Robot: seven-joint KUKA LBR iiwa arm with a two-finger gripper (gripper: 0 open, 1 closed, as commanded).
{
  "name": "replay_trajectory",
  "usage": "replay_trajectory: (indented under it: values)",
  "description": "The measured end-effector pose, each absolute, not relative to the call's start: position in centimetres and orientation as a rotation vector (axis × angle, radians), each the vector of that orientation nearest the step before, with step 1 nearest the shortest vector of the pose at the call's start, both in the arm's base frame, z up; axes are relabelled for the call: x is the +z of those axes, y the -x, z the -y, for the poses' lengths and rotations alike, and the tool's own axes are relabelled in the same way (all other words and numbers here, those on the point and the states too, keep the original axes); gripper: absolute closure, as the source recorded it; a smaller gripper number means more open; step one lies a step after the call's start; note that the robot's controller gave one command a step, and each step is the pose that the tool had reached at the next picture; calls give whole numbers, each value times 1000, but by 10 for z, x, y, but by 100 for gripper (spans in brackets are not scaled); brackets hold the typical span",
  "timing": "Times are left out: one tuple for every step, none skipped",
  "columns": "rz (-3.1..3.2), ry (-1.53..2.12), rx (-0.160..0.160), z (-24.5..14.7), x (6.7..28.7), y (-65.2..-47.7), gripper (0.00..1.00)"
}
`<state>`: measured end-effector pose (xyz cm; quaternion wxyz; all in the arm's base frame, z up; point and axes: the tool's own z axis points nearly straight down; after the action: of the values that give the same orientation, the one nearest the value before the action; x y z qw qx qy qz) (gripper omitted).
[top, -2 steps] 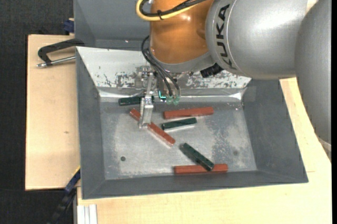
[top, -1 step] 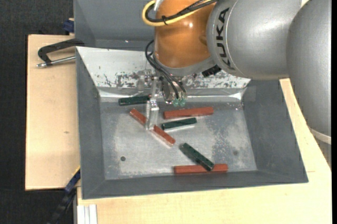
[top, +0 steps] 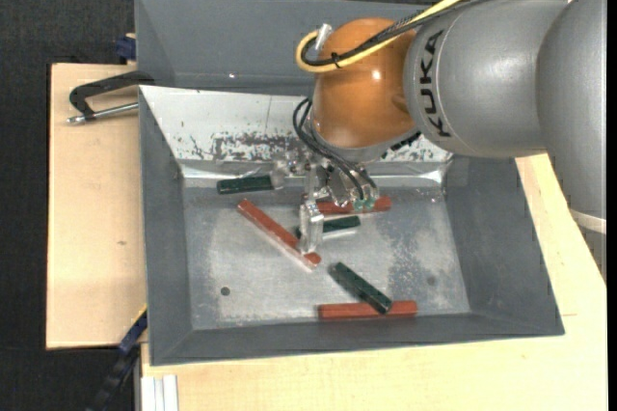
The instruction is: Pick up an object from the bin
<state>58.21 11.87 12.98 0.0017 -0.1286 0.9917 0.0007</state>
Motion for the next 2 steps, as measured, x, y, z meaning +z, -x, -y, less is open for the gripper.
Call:
replay_trajectory:
  values:
    - [-3106, 464, 0, -118, 98, -578, 0]
    - [-3139, 123, 2, -124, 71, -574, 100]
